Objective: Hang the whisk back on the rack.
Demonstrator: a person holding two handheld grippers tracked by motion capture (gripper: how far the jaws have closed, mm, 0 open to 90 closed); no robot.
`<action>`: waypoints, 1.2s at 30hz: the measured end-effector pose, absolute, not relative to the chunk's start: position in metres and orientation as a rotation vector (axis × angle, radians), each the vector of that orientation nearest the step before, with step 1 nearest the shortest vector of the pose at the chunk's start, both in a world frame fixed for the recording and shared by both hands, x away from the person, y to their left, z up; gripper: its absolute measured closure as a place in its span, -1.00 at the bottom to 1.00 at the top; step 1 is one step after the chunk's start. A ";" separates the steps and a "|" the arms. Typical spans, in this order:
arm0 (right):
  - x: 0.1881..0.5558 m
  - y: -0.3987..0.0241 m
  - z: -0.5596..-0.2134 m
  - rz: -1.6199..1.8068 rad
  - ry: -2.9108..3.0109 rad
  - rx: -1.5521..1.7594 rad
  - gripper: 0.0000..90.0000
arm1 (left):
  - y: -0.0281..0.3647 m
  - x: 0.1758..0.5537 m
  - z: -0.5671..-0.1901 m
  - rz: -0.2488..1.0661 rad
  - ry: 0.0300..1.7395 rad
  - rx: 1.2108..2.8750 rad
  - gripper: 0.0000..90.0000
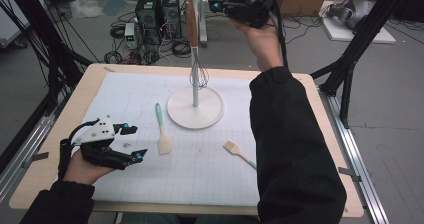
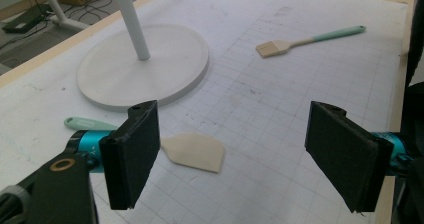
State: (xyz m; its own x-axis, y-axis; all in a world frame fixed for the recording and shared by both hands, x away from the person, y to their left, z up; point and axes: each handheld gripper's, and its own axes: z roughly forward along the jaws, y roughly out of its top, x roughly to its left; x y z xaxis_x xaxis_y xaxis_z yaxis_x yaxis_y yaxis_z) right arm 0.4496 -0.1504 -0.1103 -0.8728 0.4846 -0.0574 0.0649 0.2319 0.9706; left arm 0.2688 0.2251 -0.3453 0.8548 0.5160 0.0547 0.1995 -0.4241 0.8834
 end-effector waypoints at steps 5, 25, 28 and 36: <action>0.446 -0.146 -0.110 1.676 2.172 0.497 0.99 | 0.224 0.268 -0.345 0.391 0.522 2.010 -0.50; 0.434 -0.119 -0.105 1.638 2.194 0.441 0.99 | 0.225 0.268 -0.345 0.393 0.523 2.009 -0.50; 0.433 -0.114 -0.104 1.618 2.197 0.435 0.99 | 0.225 0.268 -0.344 0.397 0.523 2.010 -0.50; 0.432 -0.121 -0.103 1.631 2.183 0.443 0.99 | 0.227 0.268 -0.344 0.395 0.524 2.003 -0.50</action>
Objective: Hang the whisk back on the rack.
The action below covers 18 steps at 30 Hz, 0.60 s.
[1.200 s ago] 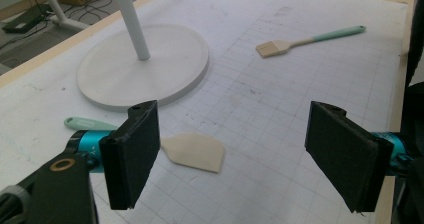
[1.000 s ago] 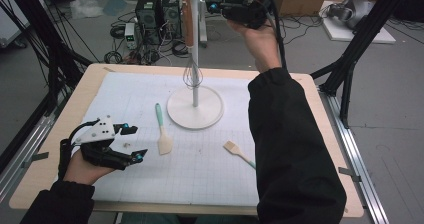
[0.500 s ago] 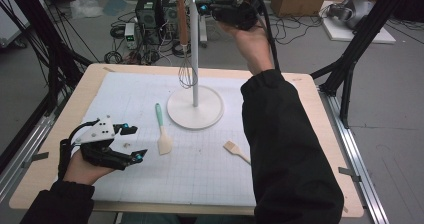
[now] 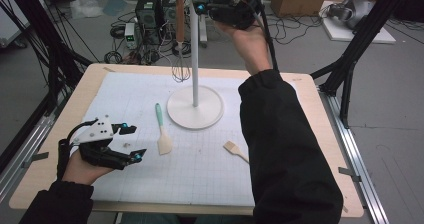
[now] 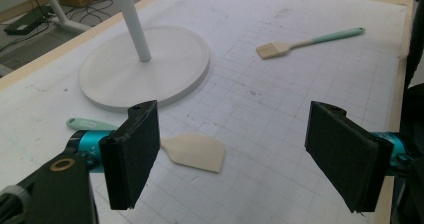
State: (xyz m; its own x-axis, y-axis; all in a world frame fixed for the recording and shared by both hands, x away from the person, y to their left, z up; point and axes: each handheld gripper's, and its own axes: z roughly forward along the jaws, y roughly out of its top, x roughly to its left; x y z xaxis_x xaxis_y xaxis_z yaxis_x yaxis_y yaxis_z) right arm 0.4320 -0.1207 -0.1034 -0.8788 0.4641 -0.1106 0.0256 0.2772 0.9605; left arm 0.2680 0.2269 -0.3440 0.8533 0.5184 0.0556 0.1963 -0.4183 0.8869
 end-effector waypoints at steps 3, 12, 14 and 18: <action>0.433 -0.125 -0.103 1.636 2.174 0.449 0.99 | 0.227 0.268 -0.344 0.397 0.524 2.006 -0.50; 0.437 -0.122 -0.105 1.613 2.170 0.486 0.99 | 0.227 0.268 -0.344 0.395 0.523 2.002 -0.50; 0.437 -0.119 -0.105 1.614 2.168 0.486 0.99 | 0.228 0.268 -0.344 0.394 0.523 2.003 -0.50; 0.437 -0.112 -0.105 1.611 2.175 0.473 0.99 | 0.228 0.268 -0.344 0.394 0.524 1.999 -0.50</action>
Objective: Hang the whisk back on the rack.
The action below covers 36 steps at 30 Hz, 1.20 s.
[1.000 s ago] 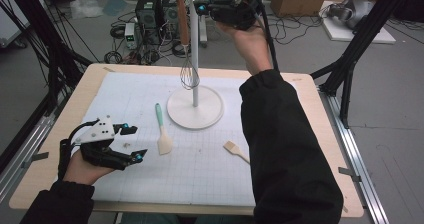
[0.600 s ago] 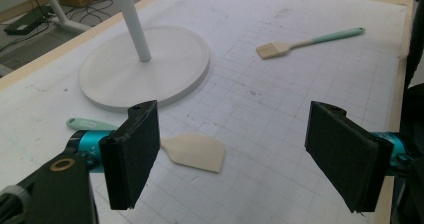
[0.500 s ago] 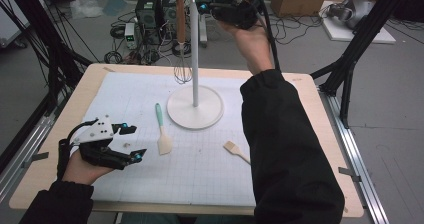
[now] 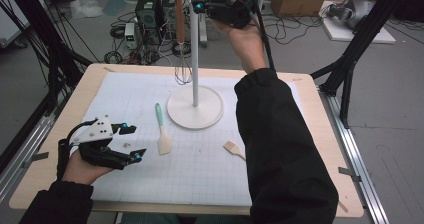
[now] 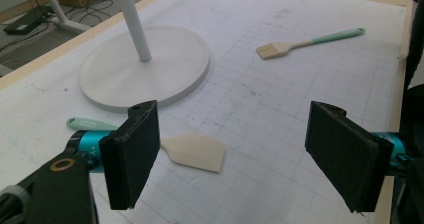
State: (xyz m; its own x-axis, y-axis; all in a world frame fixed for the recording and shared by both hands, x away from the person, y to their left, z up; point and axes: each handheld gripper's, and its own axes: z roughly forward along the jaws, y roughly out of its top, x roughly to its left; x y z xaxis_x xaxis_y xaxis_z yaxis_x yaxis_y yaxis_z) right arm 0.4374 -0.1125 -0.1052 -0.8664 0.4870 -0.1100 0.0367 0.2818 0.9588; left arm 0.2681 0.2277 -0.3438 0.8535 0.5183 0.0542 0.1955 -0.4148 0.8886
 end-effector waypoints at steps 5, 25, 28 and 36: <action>0.438 -0.109 -0.107 1.606 2.189 0.469 0.99 | 0.229 0.268 -0.344 0.397 0.526 2.000 -0.50; 0.414 -0.136 -0.124 1.668 2.233 0.455 0.75 | 0.228 0.267 -0.343 0.398 0.528 1.998 -0.50; 0.411 -0.138 -0.128 1.662 2.250 0.451 0.67 | 0.228 0.268 -0.344 0.395 0.528 2.001 -0.50; 0.408 -0.140 -0.140 1.657 2.281 0.460 0.61 | 0.229 0.268 -0.343 0.396 0.529 1.998 -0.50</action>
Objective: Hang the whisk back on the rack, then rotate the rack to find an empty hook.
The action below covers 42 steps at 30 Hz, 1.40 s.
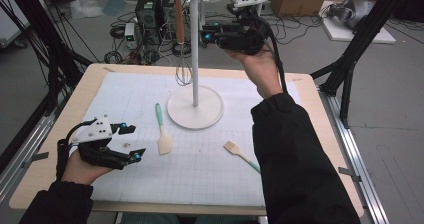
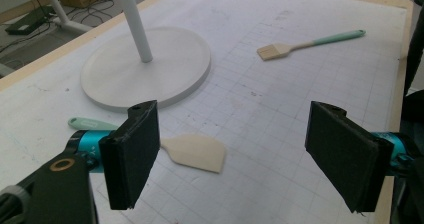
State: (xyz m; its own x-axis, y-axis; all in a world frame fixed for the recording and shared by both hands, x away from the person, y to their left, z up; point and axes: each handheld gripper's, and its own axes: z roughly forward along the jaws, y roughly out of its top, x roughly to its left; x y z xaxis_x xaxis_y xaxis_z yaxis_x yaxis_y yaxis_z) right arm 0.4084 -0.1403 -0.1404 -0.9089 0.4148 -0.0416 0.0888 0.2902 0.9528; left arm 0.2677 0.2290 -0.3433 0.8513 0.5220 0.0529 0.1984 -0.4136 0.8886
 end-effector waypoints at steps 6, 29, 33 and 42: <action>0.409 -0.141 -0.143 1.657 2.288 0.466 0.58 | 0.229 0.268 -0.343 0.395 0.534 1.996 -0.50; 0.416 -0.149 -0.133 1.638 2.238 0.507 0.69 | 0.228 0.267 -0.342 0.396 0.526 1.992 -0.50; 0.420 -0.149 -0.125 1.648 2.232 0.508 0.73 | 0.229 0.267 -0.342 0.397 0.529 1.990 -0.50; 0.419 -0.151 -0.134 1.640 2.262 0.511 0.77 | 0.231 0.267 -0.341 0.402 0.534 1.983 -0.50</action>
